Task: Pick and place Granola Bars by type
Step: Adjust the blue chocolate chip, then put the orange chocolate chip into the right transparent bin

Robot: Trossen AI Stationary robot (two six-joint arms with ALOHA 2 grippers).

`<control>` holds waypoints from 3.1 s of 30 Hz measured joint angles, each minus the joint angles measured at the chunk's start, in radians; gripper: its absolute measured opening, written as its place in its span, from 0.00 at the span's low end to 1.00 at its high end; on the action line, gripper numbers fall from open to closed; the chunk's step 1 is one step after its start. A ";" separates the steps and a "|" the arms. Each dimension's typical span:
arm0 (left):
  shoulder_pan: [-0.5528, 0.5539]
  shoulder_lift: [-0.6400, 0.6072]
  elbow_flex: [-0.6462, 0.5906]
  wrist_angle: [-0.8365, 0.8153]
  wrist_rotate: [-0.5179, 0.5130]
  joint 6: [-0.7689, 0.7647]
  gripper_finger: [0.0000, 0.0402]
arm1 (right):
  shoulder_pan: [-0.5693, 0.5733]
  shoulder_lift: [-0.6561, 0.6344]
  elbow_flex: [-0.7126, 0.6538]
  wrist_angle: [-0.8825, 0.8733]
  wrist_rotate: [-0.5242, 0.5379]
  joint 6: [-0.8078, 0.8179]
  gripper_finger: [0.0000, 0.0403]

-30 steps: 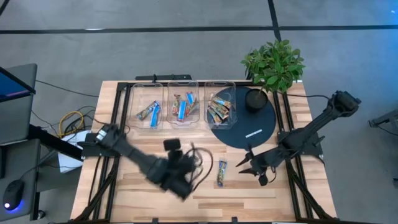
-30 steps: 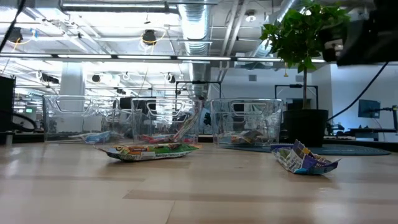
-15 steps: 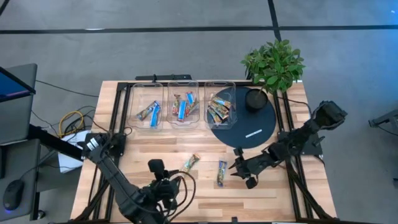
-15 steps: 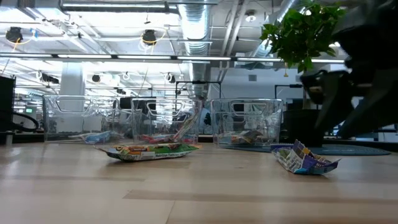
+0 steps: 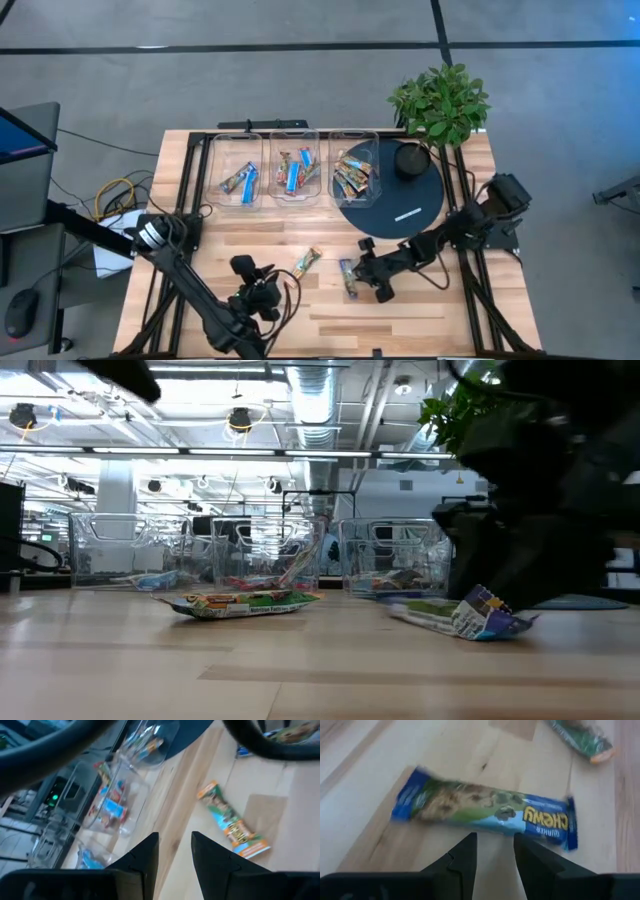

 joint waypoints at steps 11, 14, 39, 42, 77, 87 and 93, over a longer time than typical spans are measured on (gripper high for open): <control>0.000 0.000 -0.145 0.000 0.032 -0.128 0.27 | -0.072 0.184 0.221 0.018 -0.166 -0.094 0.30; 0.000 0.000 -0.161 0.001 0.032 -0.145 0.27 | -0.072 0.247 0.288 0.035 -0.217 -0.130 0.30; -0.001 0.000 -0.170 0.000 -0.009 -0.221 0.27 | -0.168 0.219 0.354 0.111 -0.229 -0.369 0.30; -0.004 0.000 -0.170 0.001 -0.011 -0.234 0.27 | -0.213 0.255 0.367 0.134 -0.274 -0.361 0.30; -0.033 0.000 -0.171 0.026 -0.047 -0.265 0.27 | -0.317 0.415 0.756 -0.499 -0.222 -0.234 0.38; -0.034 0.000 -0.171 0.027 -0.056 -0.265 0.27 | -0.313 0.414 0.756 -0.505 -0.217 -0.229 0.27; -0.034 0.000 -0.171 0.026 -0.056 -0.265 0.27 | -0.303 0.412 0.755 -0.503 -0.211 -0.245 0.21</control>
